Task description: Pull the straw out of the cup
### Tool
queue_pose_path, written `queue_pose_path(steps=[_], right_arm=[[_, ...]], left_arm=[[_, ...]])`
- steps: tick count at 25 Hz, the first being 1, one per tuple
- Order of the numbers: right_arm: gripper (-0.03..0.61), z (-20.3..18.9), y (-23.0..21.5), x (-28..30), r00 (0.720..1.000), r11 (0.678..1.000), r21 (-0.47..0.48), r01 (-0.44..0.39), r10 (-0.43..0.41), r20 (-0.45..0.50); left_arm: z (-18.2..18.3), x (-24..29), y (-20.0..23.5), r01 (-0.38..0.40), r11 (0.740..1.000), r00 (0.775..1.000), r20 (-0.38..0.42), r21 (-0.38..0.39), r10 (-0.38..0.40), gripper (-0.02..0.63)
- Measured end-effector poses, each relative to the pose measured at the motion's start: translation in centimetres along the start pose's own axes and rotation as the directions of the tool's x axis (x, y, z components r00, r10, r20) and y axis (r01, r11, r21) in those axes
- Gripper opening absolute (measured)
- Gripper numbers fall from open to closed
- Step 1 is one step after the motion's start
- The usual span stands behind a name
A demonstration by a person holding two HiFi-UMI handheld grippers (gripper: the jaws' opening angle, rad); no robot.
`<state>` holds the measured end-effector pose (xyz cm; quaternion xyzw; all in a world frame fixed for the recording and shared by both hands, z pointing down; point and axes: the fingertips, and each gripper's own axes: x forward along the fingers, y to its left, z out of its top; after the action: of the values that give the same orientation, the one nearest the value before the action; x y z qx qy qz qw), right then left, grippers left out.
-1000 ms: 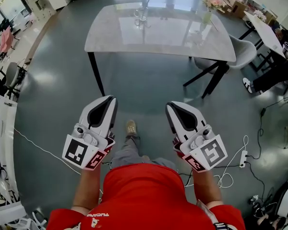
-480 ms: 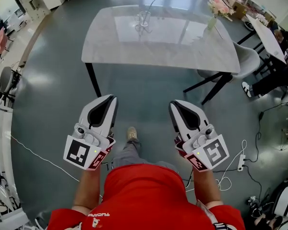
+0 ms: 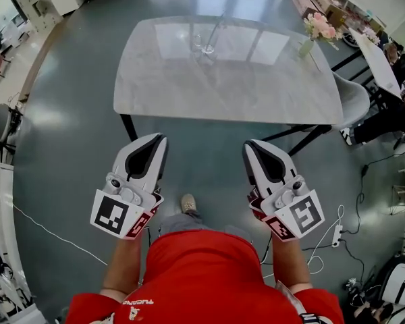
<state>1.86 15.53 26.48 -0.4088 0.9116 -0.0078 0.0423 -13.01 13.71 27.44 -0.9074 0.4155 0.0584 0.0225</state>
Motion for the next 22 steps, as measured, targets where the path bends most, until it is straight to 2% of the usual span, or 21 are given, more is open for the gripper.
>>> queue_pose_path(steps=[9, 22], right_arm=[[0.0, -0.4, -2.7, 6.3, 0.999, 0.999, -0.001, 0.036, -0.036, -0.014], [0.0, -1.1, -7.2, 10.3, 0.999, 0.999, -0.004, 0.035, -0.035, -0.025]], left_arm=[[-0.5, 3.7, 6.5, 0.022, 0.999, 1.0, 0.001, -0.031, -0.021, 0.005], [-2.0, 7.8, 9.9, 0.013, 0.998, 1.0, -0.013, -0.058, -0.014, 0.005]])
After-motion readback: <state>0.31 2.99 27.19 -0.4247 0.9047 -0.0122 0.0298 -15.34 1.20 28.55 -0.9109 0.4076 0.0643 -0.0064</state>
